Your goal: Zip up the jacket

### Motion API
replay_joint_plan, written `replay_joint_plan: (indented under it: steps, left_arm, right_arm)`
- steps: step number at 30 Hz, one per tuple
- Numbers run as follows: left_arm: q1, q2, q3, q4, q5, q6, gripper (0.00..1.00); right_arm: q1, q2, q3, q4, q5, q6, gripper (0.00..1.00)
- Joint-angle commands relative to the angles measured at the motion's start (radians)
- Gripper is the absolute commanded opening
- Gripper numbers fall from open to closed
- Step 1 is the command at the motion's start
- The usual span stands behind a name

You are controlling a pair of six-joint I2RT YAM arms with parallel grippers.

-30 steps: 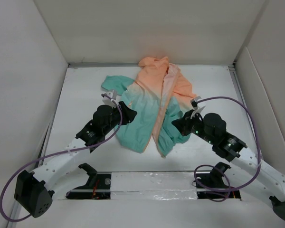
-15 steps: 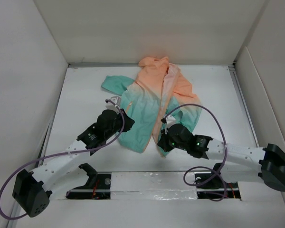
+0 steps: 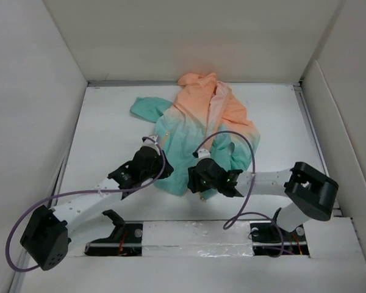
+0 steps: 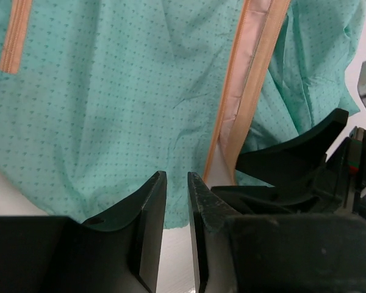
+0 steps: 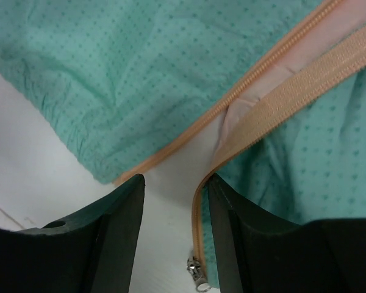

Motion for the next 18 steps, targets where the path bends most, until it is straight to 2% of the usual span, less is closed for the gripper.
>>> replay_joint_plan:
  steps: [1,6,10,15,16,18]
  left_arm:
    - [-0.006,-0.003,-0.024,0.037,0.007,-0.005,0.18]
    - [-0.006,0.000,-0.038,0.040,0.007,0.001,0.18]
    - [-0.026,0.005,-0.030,0.037,-0.004,0.004,0.18]
    - [-0.026,0.010,-0.024,0.066,0.007,0.009,0.18]
    - [-0.026,0.008,-0.024,0.074,0.007,0.009,0.18]
    - [-0.026,0.005,-0.018,0.077,0.007,0.009,0.18]
  right_arm:
    - [0.009,0.039,0.073,0.083,0.074,0.024,0.52]
    - [0.009,0.082,0.094,0.060,0.126,0.052,0.46]
    - [0.035,-0.023,0.097,-0.078,0.235,0.078,0.44]
    - [0.102,-0.212,0.106,-0.338,0.404,0.104,0.55]
    - [0.117,-0.231,0.116,-0.352,0.408,0.101,0.59]
    - [0.131,-0.243,0.139,-0.350,0.378,0.098,0.59]
